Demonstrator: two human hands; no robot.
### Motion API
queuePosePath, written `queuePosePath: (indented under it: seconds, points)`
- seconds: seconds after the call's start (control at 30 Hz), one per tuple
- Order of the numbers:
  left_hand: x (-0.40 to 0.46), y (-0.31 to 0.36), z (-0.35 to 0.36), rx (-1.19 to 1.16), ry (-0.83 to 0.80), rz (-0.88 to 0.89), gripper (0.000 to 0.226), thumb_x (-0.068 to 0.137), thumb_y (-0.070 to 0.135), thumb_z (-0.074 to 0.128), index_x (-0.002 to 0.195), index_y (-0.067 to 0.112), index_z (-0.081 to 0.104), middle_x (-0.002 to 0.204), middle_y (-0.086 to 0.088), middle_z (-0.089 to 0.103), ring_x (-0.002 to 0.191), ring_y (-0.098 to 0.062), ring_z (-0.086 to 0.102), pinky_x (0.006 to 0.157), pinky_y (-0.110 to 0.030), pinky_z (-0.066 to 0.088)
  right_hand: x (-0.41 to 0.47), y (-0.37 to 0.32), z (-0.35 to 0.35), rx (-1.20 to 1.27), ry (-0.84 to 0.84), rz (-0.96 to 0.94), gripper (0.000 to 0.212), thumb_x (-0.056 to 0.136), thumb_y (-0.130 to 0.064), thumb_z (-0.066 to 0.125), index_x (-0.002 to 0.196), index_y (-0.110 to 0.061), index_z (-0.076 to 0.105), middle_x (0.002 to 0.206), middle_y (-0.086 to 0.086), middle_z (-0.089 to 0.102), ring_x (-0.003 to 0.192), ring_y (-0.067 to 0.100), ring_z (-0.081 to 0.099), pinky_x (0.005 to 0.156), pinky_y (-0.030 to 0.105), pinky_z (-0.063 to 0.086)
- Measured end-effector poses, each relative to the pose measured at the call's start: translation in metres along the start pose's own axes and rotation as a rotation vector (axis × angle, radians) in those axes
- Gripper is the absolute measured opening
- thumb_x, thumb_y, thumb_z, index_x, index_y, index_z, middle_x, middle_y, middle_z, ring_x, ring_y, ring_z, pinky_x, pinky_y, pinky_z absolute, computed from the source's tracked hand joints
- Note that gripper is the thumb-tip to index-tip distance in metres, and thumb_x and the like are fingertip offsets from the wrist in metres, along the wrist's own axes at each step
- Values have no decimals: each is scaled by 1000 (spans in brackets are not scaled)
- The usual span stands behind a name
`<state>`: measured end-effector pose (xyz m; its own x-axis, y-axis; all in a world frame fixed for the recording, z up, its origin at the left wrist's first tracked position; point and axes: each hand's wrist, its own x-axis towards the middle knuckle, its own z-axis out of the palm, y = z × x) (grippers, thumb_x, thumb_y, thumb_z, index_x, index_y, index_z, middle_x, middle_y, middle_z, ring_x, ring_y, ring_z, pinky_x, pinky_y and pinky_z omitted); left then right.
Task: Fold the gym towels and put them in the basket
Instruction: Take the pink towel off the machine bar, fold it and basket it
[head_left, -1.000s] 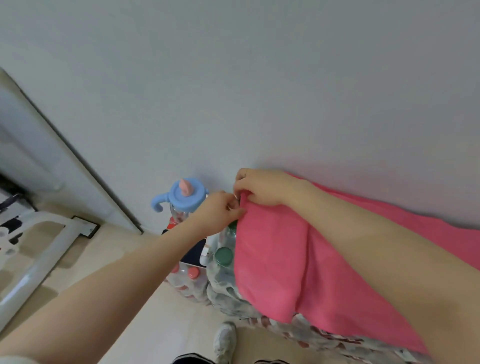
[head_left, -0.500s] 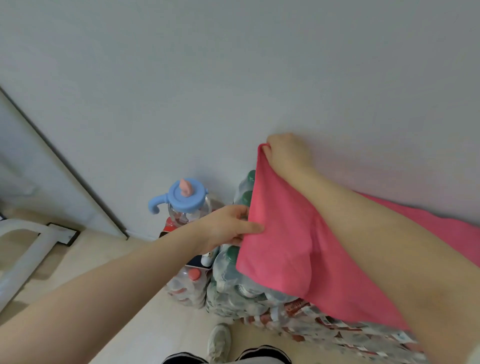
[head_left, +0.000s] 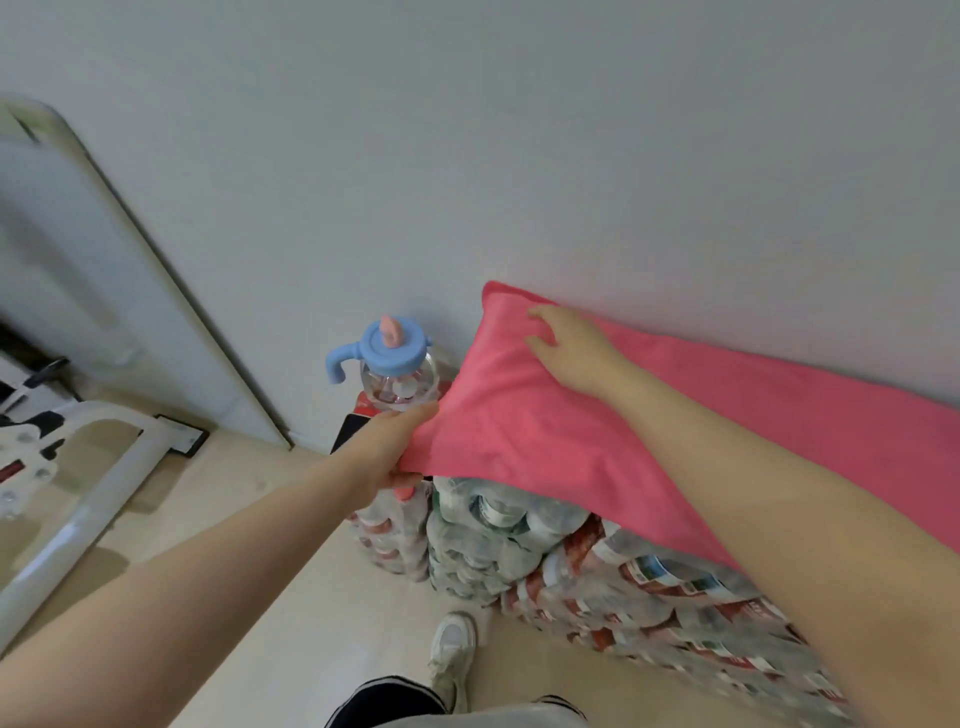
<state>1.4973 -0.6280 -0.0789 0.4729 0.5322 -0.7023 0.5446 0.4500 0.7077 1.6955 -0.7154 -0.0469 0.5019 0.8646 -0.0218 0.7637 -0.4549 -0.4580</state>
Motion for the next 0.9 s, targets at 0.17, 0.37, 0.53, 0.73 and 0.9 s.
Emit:
queuePosePath:
  seconds: [0.17, 0.37, 0.53, 0.73, 0.9]
  points:
    - [-23, -27, 31, -134, 201, 303, 13, 90, 19, 53, 78, 13, 55, 76, -7, 54, 62, -16, 48, 60, -26, 42, -62, 24, -5, 44, 94, -1, 30, 90, -7, 50, 118, -1, 57, 124, 16, 58, 119, 26, 50, 97, 23, 30]
    - [-64, -26, 94, 50, 84, 698, 8, 88, 17, 59, 87, 25, 61, 74, 5, 56, 65, -9, 52, 61, -18, 50, -150, 61, -21, 160, 260, 116, 23, 89, 0, 47, 105, -1, 64, 112, 14, 63, 108, 25, 55, 92, 25, 36]
    - [-84, -40, 170, 166, -44, 761, 4, 86, 12, 60, 85, 11, 55, 72, 7, 51, 62, -9, 47, 57, -17, 49, -233, 120, -36, 70, 458, 383, 24, 88, -2, 45, 103, -5, 63, 108, 11, 63, 101, 27, 57, 86, 32, 41]
    - [-101, -61, 243, 274, -142, 779, 30, 83, 8, 60, 67, 20, 38, 62, 6, 44, 52, -2, 41, 58, -19, 40, -321, 176, -39, 308, 652, 811, 21, 94, -7, 41, 112, -7, 53, 100, 2, 52, 90, 18, 52, 76, 29, 41]
    - [-105, -70, 273, 292, -139, 746, 32, 84, 10, 60, 66, 19, 35, 63, 2, 41, 62, -17, 41, 62, -32, 39, -339, 207, -20, 801, 626, 1102, 32, 92, -17, 49, 119, -2, 40, 101, 5, 44, 92, 20, 45, 83, 37, 44]
